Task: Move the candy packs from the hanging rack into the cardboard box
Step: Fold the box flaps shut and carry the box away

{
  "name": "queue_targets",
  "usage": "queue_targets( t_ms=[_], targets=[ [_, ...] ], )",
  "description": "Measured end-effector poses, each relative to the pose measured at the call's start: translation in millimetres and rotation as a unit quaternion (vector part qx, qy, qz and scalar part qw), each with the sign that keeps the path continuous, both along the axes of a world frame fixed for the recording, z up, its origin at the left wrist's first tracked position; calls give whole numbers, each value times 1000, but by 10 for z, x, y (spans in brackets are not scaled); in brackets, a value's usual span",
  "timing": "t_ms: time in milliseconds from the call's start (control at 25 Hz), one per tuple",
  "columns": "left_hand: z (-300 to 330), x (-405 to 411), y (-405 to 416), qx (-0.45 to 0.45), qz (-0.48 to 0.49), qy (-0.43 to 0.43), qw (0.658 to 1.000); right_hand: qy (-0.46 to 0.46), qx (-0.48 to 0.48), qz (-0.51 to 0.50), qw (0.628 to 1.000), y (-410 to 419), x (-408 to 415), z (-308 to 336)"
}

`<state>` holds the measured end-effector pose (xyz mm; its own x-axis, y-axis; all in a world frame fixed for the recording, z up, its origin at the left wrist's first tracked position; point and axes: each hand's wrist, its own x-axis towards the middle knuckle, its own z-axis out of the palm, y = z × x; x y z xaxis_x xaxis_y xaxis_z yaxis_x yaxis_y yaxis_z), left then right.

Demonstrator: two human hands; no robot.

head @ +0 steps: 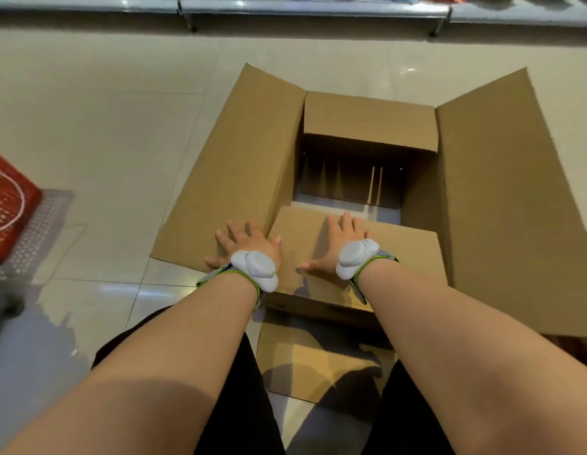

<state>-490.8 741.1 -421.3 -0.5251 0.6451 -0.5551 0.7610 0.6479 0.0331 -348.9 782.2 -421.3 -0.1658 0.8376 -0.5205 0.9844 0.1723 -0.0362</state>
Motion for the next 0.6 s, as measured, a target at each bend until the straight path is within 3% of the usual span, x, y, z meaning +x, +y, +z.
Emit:
queue_targets(
  t_ms=[200,360,480,600],
  targets=[
    [-430,-201,-55,29,-12,-111,993,-21,4,6,1000,58,25,-136],
    [-599,-204,41,41,67,-189,979,-38,27,-19,999,154,56,-102],
    [-395,-178,53,52,98,-210,971,-37,97,-29,994,150,140,136],
    [81,-86,230,130,124,-247,952,50,69,-77,993,188,191,626]
  ],
)
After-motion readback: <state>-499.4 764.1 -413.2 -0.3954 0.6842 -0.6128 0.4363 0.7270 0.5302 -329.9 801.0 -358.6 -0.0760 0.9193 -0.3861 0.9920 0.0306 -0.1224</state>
